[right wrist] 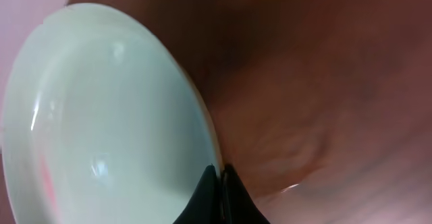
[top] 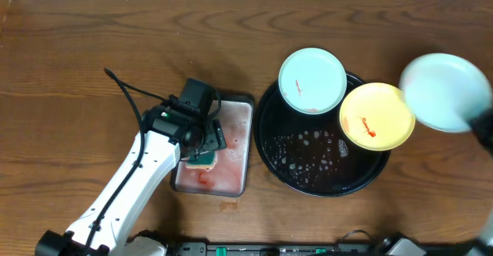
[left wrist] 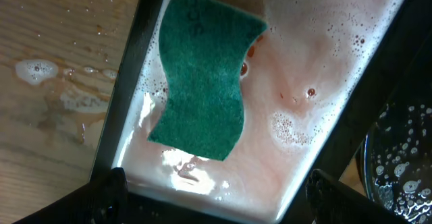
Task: Clean dirty plates on tray and stack at the side
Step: 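Carry the blue plate to the right side of the table and release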
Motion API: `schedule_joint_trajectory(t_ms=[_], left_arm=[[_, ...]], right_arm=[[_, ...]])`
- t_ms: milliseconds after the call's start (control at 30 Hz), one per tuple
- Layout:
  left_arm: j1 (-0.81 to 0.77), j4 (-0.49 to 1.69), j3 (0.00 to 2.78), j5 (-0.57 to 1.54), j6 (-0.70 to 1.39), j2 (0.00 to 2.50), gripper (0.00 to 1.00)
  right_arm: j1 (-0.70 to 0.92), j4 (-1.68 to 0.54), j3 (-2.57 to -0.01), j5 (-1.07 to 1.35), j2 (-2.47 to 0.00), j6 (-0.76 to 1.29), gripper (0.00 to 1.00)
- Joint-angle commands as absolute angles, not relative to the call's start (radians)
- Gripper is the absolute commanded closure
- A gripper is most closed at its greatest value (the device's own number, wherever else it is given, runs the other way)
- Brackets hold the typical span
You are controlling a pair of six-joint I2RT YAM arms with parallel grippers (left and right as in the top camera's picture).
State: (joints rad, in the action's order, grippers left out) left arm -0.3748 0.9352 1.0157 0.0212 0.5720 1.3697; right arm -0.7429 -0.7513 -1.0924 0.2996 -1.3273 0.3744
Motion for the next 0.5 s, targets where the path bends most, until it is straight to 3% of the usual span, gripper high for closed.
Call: schedule_joint_trajectory(t_ms=[0, 167, 400, 433, 467], left_arm=[[-0.371, 0.937, 1.015, 0.017, 0.569, 1.36, 0.15], [-0.371, 0.937, 1.015, 0.017, 0.569, 1.36, 0.15], [-0.371, 0.937, 1.015, 0.017, 0.569, 1.36, 0.14], [-0.371, 0.937, 1.015, 0.017, 0.569, 1.36, 0.15], [-0.371, 0.937, 1.015, 0.017, 0.569, 1.36, 0.15]], right_arm=[[-0.868, -0.723, -1.106, 0.315, -1.427, 0.502, 0.99], [-0.945, -0.669, -1.106, 0.262, -1.595, 0.482, 0.99], [-0.906, -0.626, -1.106, 0.222, -1.718, 0.361, 0.99], [-0.893, -0.613, -1.106, 0.229, -1.721, 0.328, 0.94], [-0.881, -0.604, -1.106, 0.238, -1.72, 0.305, 0.83]])
